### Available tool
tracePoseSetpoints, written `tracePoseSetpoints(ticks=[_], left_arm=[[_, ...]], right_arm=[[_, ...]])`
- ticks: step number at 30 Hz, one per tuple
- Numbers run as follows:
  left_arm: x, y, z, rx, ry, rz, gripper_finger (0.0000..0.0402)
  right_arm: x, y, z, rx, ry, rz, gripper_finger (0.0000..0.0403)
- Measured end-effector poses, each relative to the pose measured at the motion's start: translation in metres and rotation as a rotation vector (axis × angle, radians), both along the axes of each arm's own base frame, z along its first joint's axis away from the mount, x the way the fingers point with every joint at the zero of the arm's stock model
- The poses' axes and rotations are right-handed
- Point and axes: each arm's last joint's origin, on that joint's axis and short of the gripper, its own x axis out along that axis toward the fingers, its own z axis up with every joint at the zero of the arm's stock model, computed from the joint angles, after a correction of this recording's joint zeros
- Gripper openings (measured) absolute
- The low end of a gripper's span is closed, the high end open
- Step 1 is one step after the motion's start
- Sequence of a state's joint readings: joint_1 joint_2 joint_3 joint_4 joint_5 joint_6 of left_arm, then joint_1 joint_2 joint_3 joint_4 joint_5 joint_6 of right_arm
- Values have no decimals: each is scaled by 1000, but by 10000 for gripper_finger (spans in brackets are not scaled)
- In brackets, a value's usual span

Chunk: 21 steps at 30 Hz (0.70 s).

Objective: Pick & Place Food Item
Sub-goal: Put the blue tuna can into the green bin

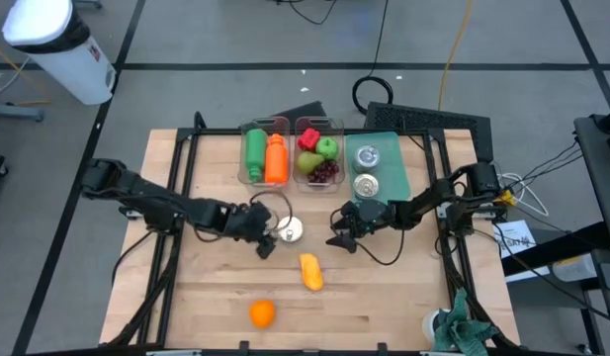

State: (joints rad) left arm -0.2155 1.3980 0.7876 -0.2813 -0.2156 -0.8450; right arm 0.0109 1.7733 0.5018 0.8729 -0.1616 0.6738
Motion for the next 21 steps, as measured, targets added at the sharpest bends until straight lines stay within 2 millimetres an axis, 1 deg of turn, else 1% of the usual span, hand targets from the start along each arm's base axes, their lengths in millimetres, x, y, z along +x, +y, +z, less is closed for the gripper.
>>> tracePoseSetpoints(ticks=[2,4,6,8,10,15,17,21], left_arm=[[-11,-5,-9,84,122,-10,299],[-17,-9,-21,188,225,-9,298],[-20,-10,-32,299,315,-47,299],[-15,-12,-43,372,352,-131,298],[-5,-14,-53,421,339,-218,299],[29,-16,-73,553,186,-399,298],[40,-15,-81,595,131,-432,298],[53,-8,-91,641,74,-472,298]], right_arm=[[0,0,0,-5,1,3,350],[0,0,0,-5,-1,2,349],[0,0,0,-3,-8,0,349],[1,0,1,21,-5,-16,349],[3,0,2,65,2,-40,350],[10,0,4,88,37,-55,347],[14,-1,5,68,62,-75,346],[17,-2,5,27,86,-117,345]])
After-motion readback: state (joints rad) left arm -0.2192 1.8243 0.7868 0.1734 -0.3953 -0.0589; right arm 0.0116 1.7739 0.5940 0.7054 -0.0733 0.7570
